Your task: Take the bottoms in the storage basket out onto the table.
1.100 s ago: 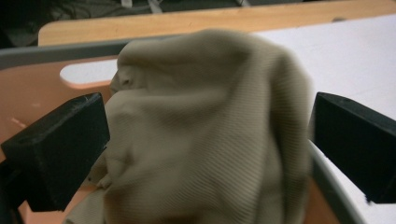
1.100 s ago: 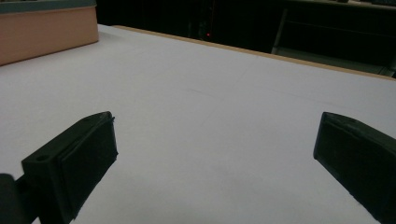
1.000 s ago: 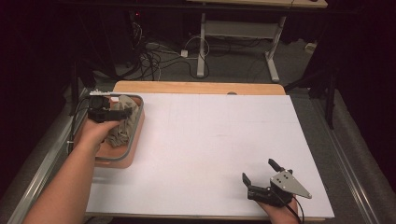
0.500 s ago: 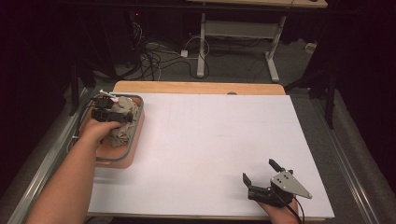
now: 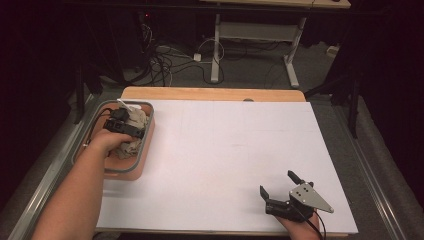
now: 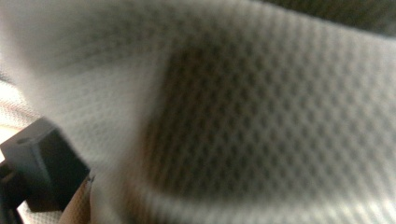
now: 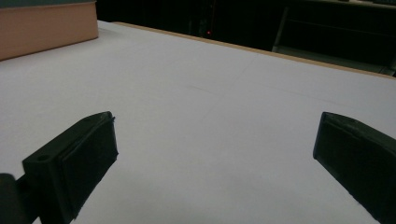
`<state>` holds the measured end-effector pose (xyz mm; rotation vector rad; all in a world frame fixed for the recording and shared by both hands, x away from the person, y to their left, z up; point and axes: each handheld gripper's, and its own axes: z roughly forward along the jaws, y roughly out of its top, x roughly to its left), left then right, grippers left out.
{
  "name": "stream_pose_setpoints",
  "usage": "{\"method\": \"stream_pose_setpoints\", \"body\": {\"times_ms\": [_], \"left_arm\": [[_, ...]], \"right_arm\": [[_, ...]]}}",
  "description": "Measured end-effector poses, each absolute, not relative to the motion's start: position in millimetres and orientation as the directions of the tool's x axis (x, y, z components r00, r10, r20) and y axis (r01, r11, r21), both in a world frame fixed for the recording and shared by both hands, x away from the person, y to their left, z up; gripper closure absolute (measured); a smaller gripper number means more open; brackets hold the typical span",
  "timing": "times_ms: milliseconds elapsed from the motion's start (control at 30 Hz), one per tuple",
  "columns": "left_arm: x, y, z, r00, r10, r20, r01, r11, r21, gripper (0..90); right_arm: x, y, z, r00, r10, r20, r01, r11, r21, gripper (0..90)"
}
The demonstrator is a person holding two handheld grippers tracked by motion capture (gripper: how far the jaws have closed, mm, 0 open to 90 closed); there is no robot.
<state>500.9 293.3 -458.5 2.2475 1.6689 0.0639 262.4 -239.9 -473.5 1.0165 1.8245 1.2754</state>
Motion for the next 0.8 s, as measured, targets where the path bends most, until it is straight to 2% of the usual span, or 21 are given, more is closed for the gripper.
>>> {"method": "stream_pose_setpoints", "body": {"times_ms": [133, 233, 633, 800], "left_arm": [[498, 289, -458, 0.316, 0.938, -0.141, 0.92, -0.267, 0.288, 0.5], [497, 287, -457, 0.326, 0.936, -0.135, 0.916, -0.277, 0.289, 4.8], [487, 284, -452, 0.408, 0.894, -0.182, 0.878, -0.33, 0.347, 42.0], [484, 285, -454, 0.423, 0.884, -0.201, 0.867, -0.329, 0.375, 49.3]], "right_arm": [[263, -239, -474, -0.469, 0.878, -0.097, 0.212, 0.219, 0.953, 0.6], [262, -239, -474, -0.471, 0.876, -0.1, 0.209, 0.221, 0.952, 0.7], [262, -240, -473, -0.478, 0.873, -0.101, 0.204, 0.222, 0.954, 0.8], [262, -239, -473, -0.478, 0.872, -0.104, 0.204, 0.226, 0.953, 0.8]]}}
